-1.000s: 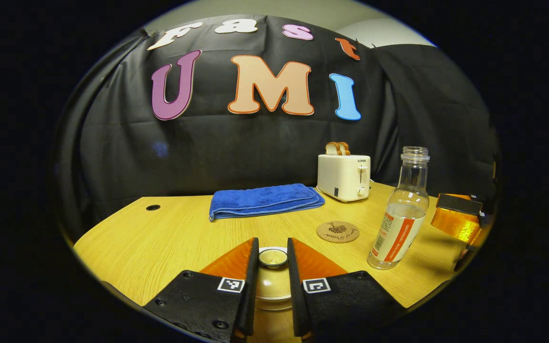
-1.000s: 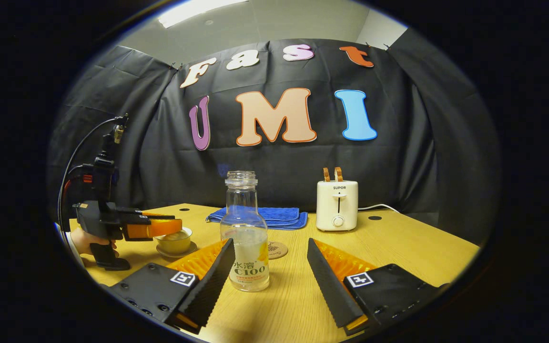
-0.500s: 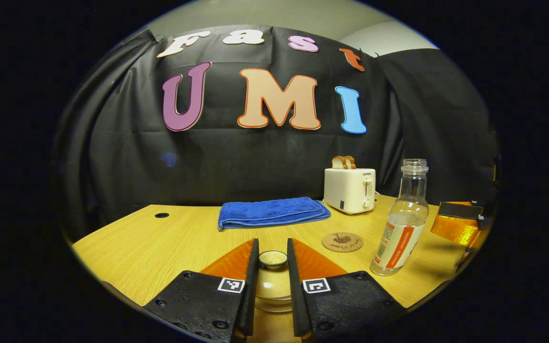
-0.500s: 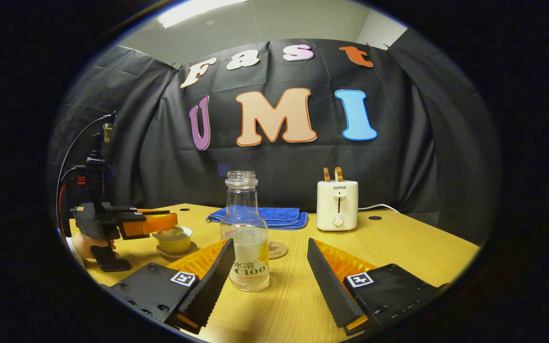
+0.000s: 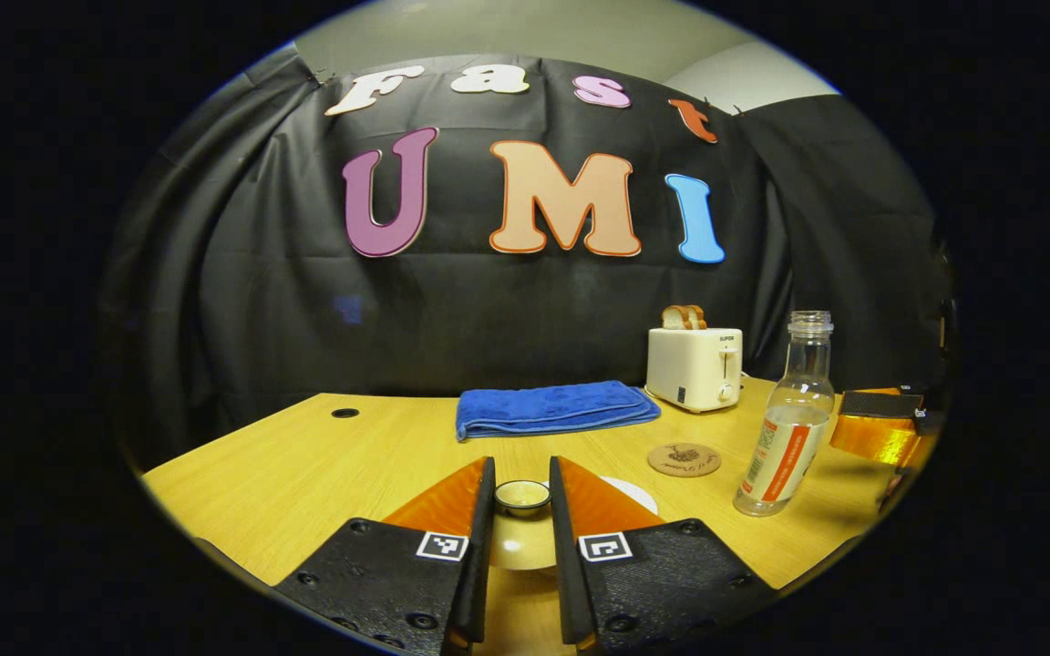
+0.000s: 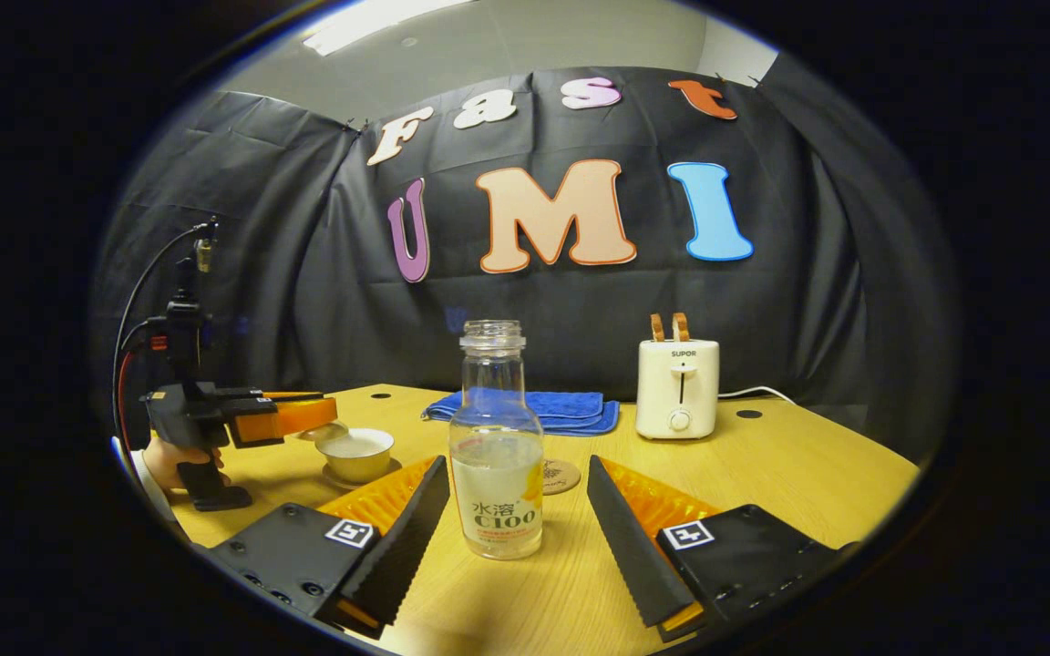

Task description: Open the teacup lid with one hand, grasp the water bottle and pour water into the teacup with the other hand; after pouring, place the water bottle on the coaster and then close the teacup lid.

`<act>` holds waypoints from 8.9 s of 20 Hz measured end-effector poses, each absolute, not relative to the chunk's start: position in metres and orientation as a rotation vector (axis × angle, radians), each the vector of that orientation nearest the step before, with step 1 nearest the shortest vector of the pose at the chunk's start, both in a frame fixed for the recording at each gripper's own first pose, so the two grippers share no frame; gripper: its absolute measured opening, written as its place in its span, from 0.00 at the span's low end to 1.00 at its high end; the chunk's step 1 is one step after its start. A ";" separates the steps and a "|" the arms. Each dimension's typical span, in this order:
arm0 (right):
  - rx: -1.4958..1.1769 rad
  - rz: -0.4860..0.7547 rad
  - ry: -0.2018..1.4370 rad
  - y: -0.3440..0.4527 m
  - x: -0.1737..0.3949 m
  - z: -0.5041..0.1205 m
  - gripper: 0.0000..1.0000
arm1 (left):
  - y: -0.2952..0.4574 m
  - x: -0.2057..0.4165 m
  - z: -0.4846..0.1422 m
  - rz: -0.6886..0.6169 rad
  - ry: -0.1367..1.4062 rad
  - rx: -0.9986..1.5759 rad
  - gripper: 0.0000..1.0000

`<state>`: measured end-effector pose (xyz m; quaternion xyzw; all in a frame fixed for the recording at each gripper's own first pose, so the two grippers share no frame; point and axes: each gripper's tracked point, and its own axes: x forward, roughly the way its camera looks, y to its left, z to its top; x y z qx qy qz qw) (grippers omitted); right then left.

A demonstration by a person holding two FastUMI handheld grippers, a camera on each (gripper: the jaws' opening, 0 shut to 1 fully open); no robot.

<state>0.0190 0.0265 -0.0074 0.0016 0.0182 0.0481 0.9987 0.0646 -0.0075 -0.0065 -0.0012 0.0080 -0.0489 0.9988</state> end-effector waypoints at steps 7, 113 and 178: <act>-0.007 0.109 0.136 0.040 0.040 -0.025 0.94 | 0.028 0.052 -0.007 -0.052 0.013 -0.003 0.29; -2.004 -0.135 -0.001 0.138 0.157 0.012 0.81 | 0.089 0.036 -0.007 0.038 0.012 -0.010 0.30; -0.257 -0.024 0.256 0.055 0.186 0.000 0.83 | 0.088 0.035 -0.006 0.039 0.012 -0.011 0.30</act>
